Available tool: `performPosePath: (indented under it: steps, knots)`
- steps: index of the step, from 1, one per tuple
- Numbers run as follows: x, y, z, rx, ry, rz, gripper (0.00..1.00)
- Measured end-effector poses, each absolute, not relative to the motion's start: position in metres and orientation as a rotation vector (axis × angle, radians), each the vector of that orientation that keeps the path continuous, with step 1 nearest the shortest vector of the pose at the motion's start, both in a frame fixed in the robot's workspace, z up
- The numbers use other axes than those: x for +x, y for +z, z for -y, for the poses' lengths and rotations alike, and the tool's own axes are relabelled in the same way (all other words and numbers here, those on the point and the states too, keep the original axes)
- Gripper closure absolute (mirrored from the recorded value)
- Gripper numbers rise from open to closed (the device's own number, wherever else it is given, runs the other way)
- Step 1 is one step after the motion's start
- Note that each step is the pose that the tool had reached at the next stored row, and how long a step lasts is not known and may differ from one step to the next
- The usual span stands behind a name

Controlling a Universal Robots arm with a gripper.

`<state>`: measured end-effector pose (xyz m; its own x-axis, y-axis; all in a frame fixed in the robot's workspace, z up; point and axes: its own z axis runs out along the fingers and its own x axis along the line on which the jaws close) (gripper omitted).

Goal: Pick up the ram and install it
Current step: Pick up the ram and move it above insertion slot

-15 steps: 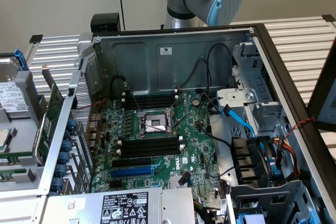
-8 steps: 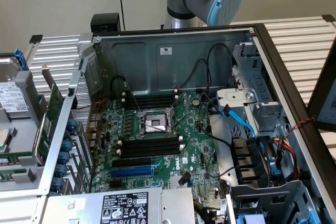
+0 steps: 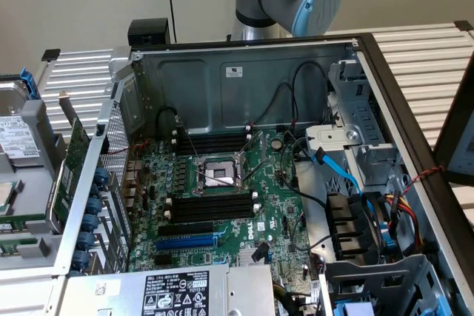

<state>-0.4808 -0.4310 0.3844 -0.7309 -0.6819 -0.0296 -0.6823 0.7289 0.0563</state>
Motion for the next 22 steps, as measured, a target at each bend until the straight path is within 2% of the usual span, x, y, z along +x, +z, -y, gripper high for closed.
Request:
performPosePath:
  steps: [22]
  knots:
    - [-0.4807, 0.3837, 0.431, -1.715, 0.1, -2.637, 0.9]
